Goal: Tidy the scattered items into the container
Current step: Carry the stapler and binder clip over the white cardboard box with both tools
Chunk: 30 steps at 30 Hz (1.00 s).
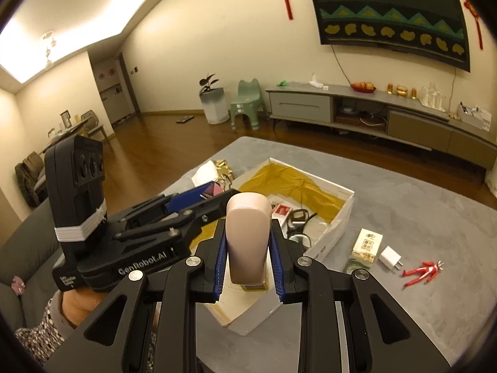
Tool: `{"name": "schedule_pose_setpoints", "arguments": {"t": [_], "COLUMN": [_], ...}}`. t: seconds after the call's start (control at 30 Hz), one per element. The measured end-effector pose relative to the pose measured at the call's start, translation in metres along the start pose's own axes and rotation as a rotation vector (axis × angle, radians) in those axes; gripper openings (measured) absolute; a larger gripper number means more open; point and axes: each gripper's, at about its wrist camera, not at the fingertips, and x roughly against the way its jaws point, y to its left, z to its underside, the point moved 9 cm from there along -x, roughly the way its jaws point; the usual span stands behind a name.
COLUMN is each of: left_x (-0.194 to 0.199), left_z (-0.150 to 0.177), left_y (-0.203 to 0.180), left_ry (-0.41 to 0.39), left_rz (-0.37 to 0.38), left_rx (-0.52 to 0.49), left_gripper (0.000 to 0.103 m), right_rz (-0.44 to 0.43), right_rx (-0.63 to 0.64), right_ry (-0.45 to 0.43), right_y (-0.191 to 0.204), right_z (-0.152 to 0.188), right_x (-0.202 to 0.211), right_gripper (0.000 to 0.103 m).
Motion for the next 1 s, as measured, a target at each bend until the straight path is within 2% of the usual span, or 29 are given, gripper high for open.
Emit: {"name": "schedule_pose_setpoints", "arguments": {"t": [0.3, 0.7, 1.0], "left_x": [-0.011, -0.022, -0.026], "left_z": [0.009, 0.023, 0.03], "left_y": [0.054, 0.094, 0.113], "left_ry": [0.083, 0.154, 0.186], "left_rz": [-0.098, -0.224, -0.263], "left_rx": [0.064, 0.083, 0.099], "left_gripper": [0.045, 0.045, 0.045], "right_rz": [-0.025, -0.026, 0.013], "right_rx": [0.016, 0.015, -0.002], "right_ry": [0.089, 0.22, 0.286], "right_y": [0.014, 0.024, 0.015], "right_z": [0.002, 0.002, 0.004], "right_x": [-0.052, -0.122, -0.147], "right_gripper": [0.027, 0.027, 0.027]}}
